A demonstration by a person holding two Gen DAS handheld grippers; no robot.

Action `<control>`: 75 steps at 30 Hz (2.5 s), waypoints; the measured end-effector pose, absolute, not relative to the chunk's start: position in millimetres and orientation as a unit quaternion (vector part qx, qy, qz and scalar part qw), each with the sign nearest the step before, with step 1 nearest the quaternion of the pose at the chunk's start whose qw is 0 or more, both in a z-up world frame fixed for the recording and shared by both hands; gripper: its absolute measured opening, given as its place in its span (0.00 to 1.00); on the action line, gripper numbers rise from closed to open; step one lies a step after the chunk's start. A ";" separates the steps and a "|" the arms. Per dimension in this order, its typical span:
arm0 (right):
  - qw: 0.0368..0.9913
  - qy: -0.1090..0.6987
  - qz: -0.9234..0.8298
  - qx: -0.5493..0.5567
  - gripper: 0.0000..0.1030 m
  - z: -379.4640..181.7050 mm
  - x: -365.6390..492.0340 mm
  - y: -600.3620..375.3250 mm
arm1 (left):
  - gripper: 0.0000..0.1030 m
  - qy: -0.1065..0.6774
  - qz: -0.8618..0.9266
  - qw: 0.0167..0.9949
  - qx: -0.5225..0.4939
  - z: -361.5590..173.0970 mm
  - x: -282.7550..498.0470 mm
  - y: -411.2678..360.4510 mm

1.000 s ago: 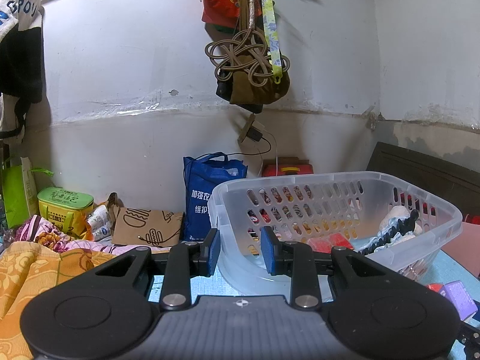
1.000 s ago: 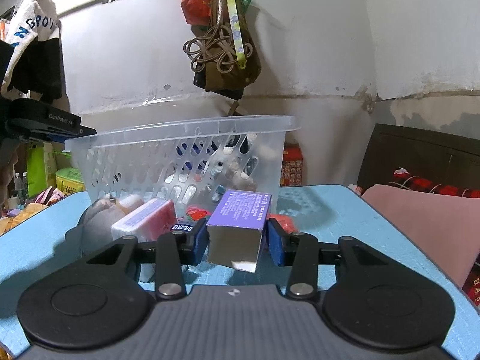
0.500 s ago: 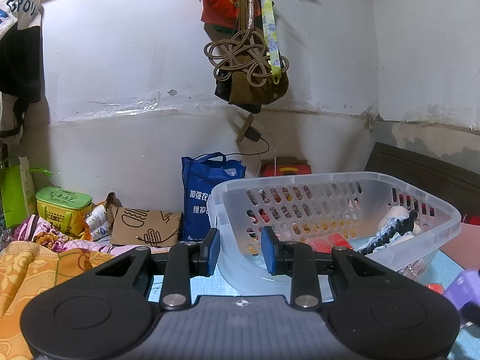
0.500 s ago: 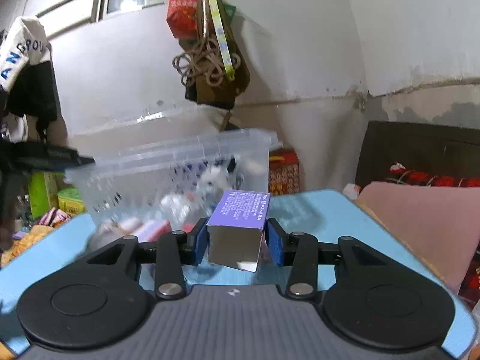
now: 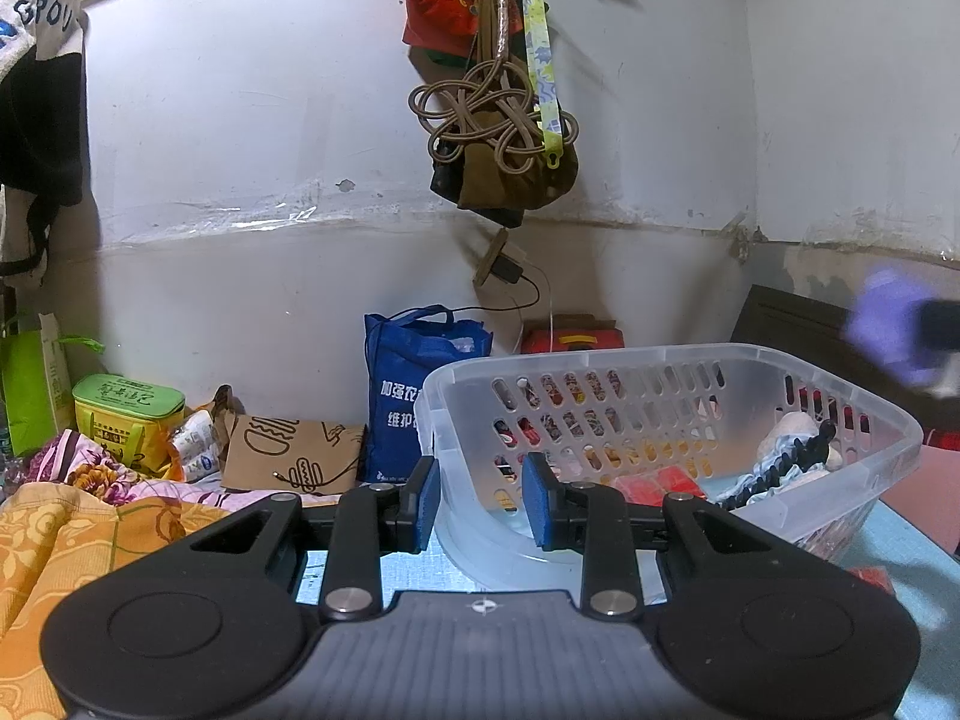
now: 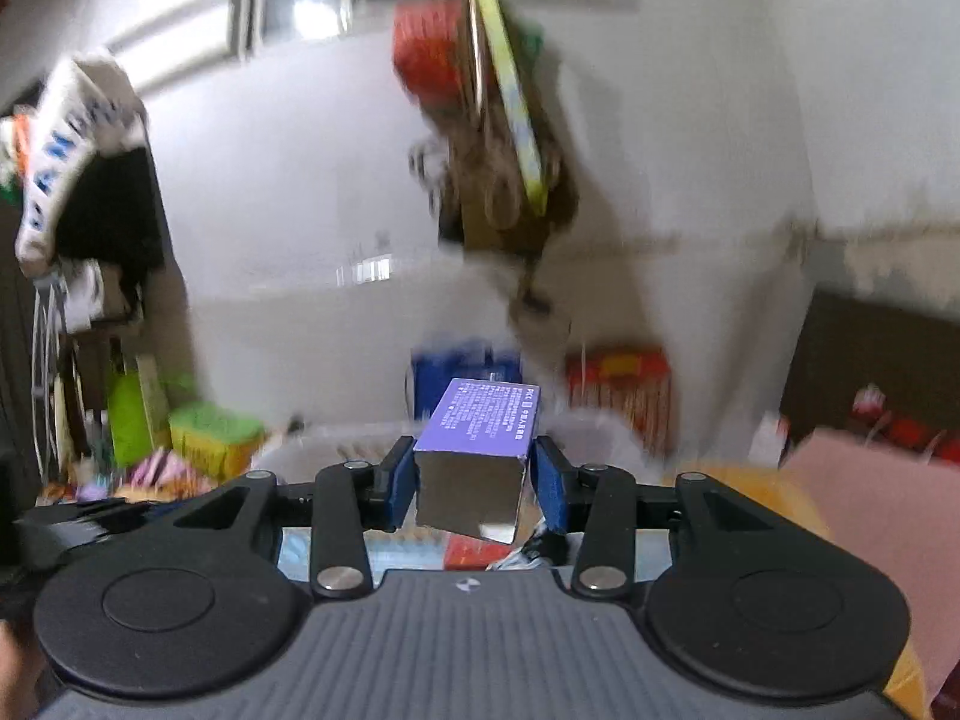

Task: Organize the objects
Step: 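Carry the purple box over the basket and open the right gripper, then grasp the red wrapped ball with the right gripper, then lift the red ball into the basket and open the right gripper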

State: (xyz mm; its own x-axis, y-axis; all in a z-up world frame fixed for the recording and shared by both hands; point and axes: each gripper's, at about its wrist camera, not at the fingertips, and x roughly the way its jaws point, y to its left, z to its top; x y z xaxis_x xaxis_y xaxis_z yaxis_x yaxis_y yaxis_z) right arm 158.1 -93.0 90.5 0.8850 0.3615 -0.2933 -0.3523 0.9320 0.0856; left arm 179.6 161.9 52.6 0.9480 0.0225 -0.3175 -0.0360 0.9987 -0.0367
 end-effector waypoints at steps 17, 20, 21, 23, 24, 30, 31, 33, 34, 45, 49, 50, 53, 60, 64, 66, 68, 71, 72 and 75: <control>0.976 0.129 0.177 0.011 1.00 76.7 154.6 -95.1 | 0.35 0.160 0.005 0.987 -0.026 51.4 176.6 167.1; 0.980 0.139 0.137 0.034 1.00 66.2 128.6 -116.3 | 0.35 0.160 0.003 0.987 -0.027 51.1 175.9 166.8; 0.980 0.138 0.135 0.047 1.00 57.8 120.9 -125.5 | 0.35 0.160 0.003 0.987 -0.027 51.1 175.4 166.9; 0.978 0.154 0.129 0.057 1.00 37.2 117.3 -139.1 | 0.35 0.160 0.003 0.987 -0.027 51.3 175.4 166.9; 0.977 0.173 0.115 0.055 1.00 26.2 122.9 -141.9 | 0.35 0.160 0.003 0.987 -0.027 51.5 175.2 167.1; 0.964 0.252 0.066 0.050 1.00 -17.1 157.8 -147.4 | 0.35 0.161 0.003 0.987 -0.026 51.2 175.9 166.3; 0.961 0.263 0.070 0.054 1.00 -19.7 162.4 -147.9 | 0.35 0.161 0.003 0.987 -0.026 51.2 176.2 166.1; 0.955 0.279 0.084 0.056 1.00 -23.2 171.9 -148.5 | 0.35 0.160 0.005 0.987 -0.025 51.2 176.7 165.0; 0.950 0.293 0.089 0.056 1.00 -25.2 177.2 -148.2 | 0.35 0.160 0.005 0.987 -0.024 51.0 176.7 164.5; 0.943 0.314 0.101 0.039 0.71 -23.9 185.5 -139.8 | 0.35 0.159 0.011 0.987 -0.022 52.6 179.7 162.2; 0.942 0.310 0.118 0.050 0.49 -24.2 179.9 -140.6 | 0.35 0.158 0.016 0.987 -0.012 52.5 181.5 158.2; 0.942 0.309 0.119 0.052 0.49 -24.3 179.1 -142.0 | 0.35 0.158 0.016 0.987 -0.013 52.1 181.4 158.3; 0.941 0.308 0.122 0.067 0.49 -24.5 179.7 -146.4 | 0.35 0.158 0.016 0.987 -0.013 52.5 181.8 157.9; 0.944 0.293 0.125 0.087 0.48 -23.3 180.1 -149.6 | 0.35 0.158 0.016 0.987 -0.013 52.9 182.5 157.6; 0.945 0.268 0.136 0.131 0.49 -22.6 174.1 -164.2 | 0.35 0.158 0.016 0.987 -0.013 53.1 182.7 157.3; 0.946 0.255 0.137 0.147 0.49 -22.4 170.1 -169.9 | 0.35 0.158 0.016 0.987 -0.013 52.9 182.5 157.4; 0.946 0.247 0.145 0.150 0.49 -22.2 167.4 -171.2 | 0.35 0.157 0.015 0.987 -0.014 53.3 181.7 156.8; 0.949 0.242 0.151 0.131 0.49 -22.1 162.9 -165.7 | 0.35 0.157 0.015 0.987 -0.014 53.4 181.6 156.6; 0.952 0.237 0.154 0.120 0.49 -21.3 160.6 -162.6 | 0.35 0.157 0.015 0.987 -0.014 53.4 181.6 156.6; 0.959 0.226 0.153 0.081 0.49 -21.0 153.8 -150.7 | 0.35 0.157 0.015 0.987 -0.014 53.5 181.9 156.7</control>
State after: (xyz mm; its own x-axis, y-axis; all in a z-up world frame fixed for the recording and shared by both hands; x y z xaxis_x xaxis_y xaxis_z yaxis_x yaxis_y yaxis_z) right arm 153.8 -150.7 -21.0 0.8512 0.3296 -0.4084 -0.2564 0.9402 0.2245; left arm 181.9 156.7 53.5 0.9501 0.0253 -0.3110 -0.0340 0.9992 -0.0225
